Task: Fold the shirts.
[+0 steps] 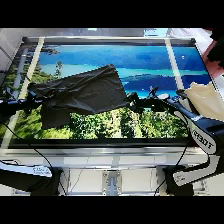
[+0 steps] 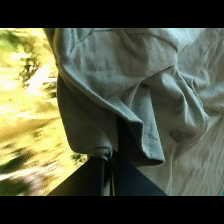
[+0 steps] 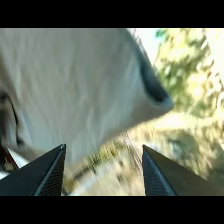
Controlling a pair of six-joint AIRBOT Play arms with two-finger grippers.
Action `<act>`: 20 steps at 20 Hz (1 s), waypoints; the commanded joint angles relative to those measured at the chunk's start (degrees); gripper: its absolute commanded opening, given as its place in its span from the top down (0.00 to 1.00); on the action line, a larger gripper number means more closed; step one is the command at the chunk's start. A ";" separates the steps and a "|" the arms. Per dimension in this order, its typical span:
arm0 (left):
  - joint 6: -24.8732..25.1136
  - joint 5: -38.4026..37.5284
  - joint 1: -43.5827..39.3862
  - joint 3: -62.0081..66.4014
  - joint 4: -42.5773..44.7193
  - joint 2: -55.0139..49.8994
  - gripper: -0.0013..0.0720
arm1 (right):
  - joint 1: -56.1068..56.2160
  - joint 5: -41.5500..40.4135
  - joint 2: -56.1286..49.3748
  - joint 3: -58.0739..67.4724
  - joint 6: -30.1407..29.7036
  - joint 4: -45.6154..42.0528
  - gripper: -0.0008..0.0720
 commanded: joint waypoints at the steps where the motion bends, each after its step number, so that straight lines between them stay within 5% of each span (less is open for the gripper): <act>1: 0.46 -1.29 0.00 0.61 0.00 0.07 0.97 | 1.62 -5.29 -2.49 -0.59 1.25 3.98 0.23; 5: 1.29 -1.79 0.00 0.61 -0.02 0.04 0.97 | 2.25 -7.74 -4.26 -0.57 0.85 7.17 0.25; 6: 1.29 -1.84 0.00 0.61 -0.02 0.04 0.97 | 2.16 -8.72 -4.26 -0.48 0.81 8.68 0.33; 8: 1.29 -2.34 0.00 0.61 -0.04 0.07 0.97 | 2.16 -9.46 -4.26 0.04 -2.08 12.33 0.95; 13: 1.86 -7.80 0.02 2.93 -2.16 0.22 0.97 | 0.90 -5.09 -2.25 6.95 -23.91 18.08 0.95; 15: 8.31 -14.73 0.02 6.62 -7.58 1.57 0.97 | -0.83 -2.10 1.86 10.71 -30.69 14.82 0.95; 18: 16.11 -26.97 0.02 12.61 -21.11 6.36 0.97 | -3.10 -0.63 12.07 15.43 -31.45 -2.73 0.95; 20: 16.46 -33.46 0.02 16.44 -29.66 11.21 0.97 | -3.89 0.85 20.79 17.86 -24.20 -17.49 0.95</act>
